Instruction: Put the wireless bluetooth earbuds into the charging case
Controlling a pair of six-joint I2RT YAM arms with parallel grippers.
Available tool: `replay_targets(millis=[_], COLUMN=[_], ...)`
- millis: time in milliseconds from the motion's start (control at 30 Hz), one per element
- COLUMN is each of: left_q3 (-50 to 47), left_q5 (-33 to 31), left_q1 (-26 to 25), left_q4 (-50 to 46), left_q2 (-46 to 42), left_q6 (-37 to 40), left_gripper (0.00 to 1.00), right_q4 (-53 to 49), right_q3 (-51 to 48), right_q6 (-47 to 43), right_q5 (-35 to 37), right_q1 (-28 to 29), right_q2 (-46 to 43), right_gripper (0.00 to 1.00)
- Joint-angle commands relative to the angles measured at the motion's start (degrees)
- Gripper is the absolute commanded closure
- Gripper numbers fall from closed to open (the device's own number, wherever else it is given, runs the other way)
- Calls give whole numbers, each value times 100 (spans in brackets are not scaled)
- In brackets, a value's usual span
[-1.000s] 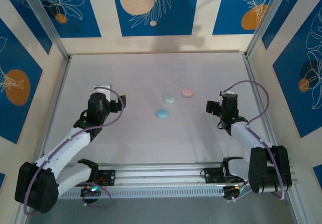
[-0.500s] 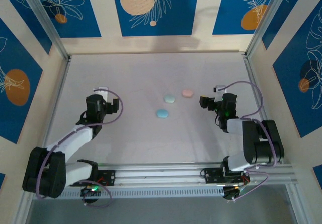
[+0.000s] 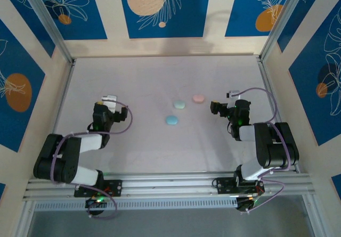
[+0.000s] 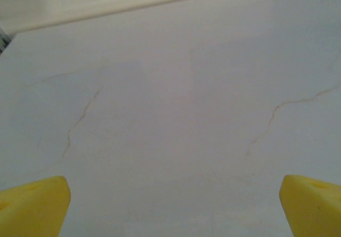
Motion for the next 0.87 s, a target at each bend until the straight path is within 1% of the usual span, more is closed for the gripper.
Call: replay_targets(millis=[0,33,67,133,167,200,233,333,833], left_q3=[-345,-368,-260,51,280,229,172,143,130], left_q5=[392,361,216,-126,-386,-257,-429,-559,-513], left_q1=[179,183,189,212,233,315,318,305,289], left_q4=[1807,1920,1446,1015,448,500,745,781,765], left_q2=[686,772,624,682,656,618,676,669,648], left_q6=[97,93,-3,-105,-277,-329,-331,-357,-350], left_gripper=[0,0,0,0,0,0,0,0,0], right_q4=[163,159,159,154,151,155,147,149,146], right_q3=[94,100,96,101,95,108,105,104,104], right_q6=[52,45,48,41,47,48,48,50,48], right_q5=[134,139,133,136,134,132,132,132,117], right_q1=[1,-1,1,-1,1,1,-4,1,-8], right_q2=[-10,-10,-8,-8,-8,-8,-8,-3,-9], right_gripper=[1,1,1,1,1,1,1,1,1])
